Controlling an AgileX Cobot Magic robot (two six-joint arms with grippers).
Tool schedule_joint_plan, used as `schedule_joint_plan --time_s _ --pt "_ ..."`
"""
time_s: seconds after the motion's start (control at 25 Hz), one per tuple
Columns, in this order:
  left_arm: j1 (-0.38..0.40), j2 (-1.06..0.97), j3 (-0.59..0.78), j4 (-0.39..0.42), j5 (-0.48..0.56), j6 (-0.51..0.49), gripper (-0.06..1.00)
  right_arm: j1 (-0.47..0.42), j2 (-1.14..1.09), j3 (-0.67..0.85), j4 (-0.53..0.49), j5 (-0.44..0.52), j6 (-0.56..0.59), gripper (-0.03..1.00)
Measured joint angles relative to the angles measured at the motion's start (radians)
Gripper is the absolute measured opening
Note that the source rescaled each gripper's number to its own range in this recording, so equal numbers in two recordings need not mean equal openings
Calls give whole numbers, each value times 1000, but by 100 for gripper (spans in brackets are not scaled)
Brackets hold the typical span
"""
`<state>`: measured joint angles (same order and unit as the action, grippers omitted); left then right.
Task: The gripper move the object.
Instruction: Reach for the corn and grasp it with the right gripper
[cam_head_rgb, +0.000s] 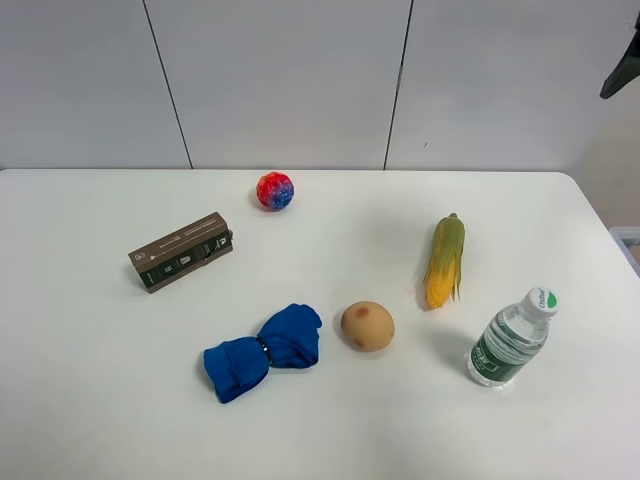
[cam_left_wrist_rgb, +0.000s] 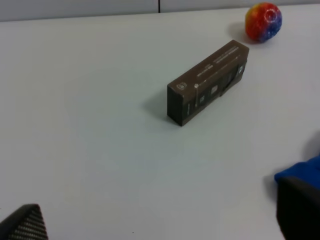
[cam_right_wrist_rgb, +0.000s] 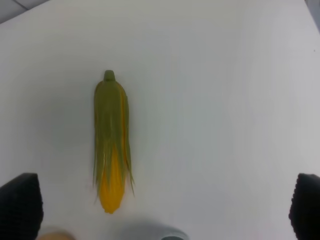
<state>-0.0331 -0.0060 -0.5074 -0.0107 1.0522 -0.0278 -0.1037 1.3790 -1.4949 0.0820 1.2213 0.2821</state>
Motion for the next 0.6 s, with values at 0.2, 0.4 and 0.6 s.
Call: schedule_joint_plan --time_s 0.2,0.4,0.6 --pt "0 0 0 0 0 0 100 0 60 0 2 -1 64 100" --pt "0 0 0 0 0 0 100 0 103 -1 48 -2 101 100" --pt "0 0 0 0 0 0 100 56 196 -1 74 -4 139 100"
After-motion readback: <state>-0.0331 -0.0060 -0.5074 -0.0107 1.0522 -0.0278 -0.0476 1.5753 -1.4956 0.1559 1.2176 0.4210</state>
